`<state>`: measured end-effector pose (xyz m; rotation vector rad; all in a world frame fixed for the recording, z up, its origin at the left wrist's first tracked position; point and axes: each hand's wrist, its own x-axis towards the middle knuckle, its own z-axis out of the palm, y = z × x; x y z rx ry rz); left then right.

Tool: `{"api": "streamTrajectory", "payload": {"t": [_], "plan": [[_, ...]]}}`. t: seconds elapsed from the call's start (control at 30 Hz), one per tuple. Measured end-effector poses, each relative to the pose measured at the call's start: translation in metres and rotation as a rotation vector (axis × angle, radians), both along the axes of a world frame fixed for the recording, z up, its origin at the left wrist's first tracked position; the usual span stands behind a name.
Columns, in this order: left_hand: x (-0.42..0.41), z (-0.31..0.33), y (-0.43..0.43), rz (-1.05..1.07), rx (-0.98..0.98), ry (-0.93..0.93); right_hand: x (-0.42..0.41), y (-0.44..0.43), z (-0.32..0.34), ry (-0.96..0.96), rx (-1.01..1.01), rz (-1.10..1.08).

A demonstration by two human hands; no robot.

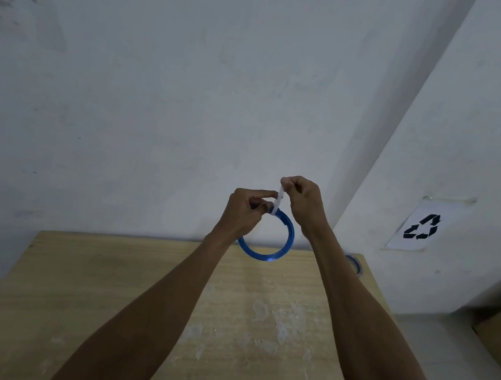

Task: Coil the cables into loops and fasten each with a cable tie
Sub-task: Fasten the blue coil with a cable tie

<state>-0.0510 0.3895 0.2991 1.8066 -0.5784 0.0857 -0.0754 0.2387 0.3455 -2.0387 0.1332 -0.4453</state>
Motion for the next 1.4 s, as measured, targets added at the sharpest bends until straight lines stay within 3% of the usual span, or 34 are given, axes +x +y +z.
{"api": "streamTrajectory", "payload": {"t": [0.13,0.3,0.53,0.67,0.77,1.4], "plan": [[-0.013,-0.004,-0.004,-0.022,-0.048,0.001,0.012,-0.008,0.013,0.041,0.190,-0.097],[-0.009,-0.006,-0.005,0.003,-0.037,0.013,0.017,-0.008,0.005,0.085,0.287,-0.156],[0.008,-0.006,0.006,0.186,-0.148,0.090,-0.013,-0.005,-0.008,0.292,0.293,0.095],[0.013,0.000,0.009,0.140,-0.162,0.112,-0.024,-0.007,-0.025,0.148,0.414,0.184],[0.015,0.001,0.011,0.125,-0.157,0.171,-0.022,-0.008,-0.026,0.094,0.380,0.217],[0.016,0.004,0.027,0.025,-0.212,0.187,-0.017,-0.005,-0.030,0.067,0.602,0.231]]}}
